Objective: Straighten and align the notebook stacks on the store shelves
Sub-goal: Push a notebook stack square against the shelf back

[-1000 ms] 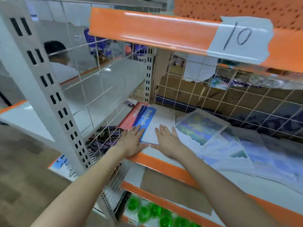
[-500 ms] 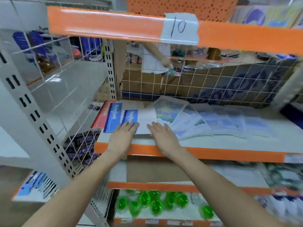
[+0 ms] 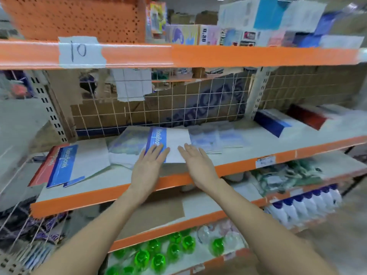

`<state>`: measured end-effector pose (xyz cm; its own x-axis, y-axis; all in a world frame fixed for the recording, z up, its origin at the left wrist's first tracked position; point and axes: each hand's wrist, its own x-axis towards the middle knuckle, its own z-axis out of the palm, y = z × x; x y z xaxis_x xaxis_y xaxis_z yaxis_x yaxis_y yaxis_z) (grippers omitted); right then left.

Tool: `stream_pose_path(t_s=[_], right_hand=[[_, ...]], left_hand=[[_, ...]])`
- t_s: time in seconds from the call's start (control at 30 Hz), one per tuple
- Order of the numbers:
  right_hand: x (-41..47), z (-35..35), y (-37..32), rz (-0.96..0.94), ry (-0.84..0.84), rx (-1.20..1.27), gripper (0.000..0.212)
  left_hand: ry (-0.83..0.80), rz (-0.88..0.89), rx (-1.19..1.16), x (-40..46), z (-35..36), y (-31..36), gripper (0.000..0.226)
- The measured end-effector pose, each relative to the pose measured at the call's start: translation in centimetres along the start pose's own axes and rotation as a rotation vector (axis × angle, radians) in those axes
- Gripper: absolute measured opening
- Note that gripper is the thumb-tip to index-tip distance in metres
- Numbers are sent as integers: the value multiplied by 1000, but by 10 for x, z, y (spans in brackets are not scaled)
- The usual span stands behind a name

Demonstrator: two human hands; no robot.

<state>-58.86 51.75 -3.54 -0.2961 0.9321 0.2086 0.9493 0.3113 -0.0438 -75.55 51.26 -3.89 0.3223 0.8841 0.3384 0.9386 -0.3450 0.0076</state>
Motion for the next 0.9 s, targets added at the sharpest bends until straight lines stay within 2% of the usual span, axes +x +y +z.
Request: stream_pose_path(t_s=[0.17,0.3,0.47,0.63,0.9], right_hand=[[-54,-10,104,108,19,0,78],[-103,-24,195,183,21,-34,72],[-150,-42,288,258,45,-41,69],[-161,-44,351,318,61,-24,74],[-120,-28,441,356,123,39,67]], left_hand=[[6,138,-99,35,12,110,64],[-20,214,-66,64,30,206,68],[-19,286,-83,100,41,307,59],[-20,301,-71,135,53,364,61],[7,295,-68,218,92,410,63]])
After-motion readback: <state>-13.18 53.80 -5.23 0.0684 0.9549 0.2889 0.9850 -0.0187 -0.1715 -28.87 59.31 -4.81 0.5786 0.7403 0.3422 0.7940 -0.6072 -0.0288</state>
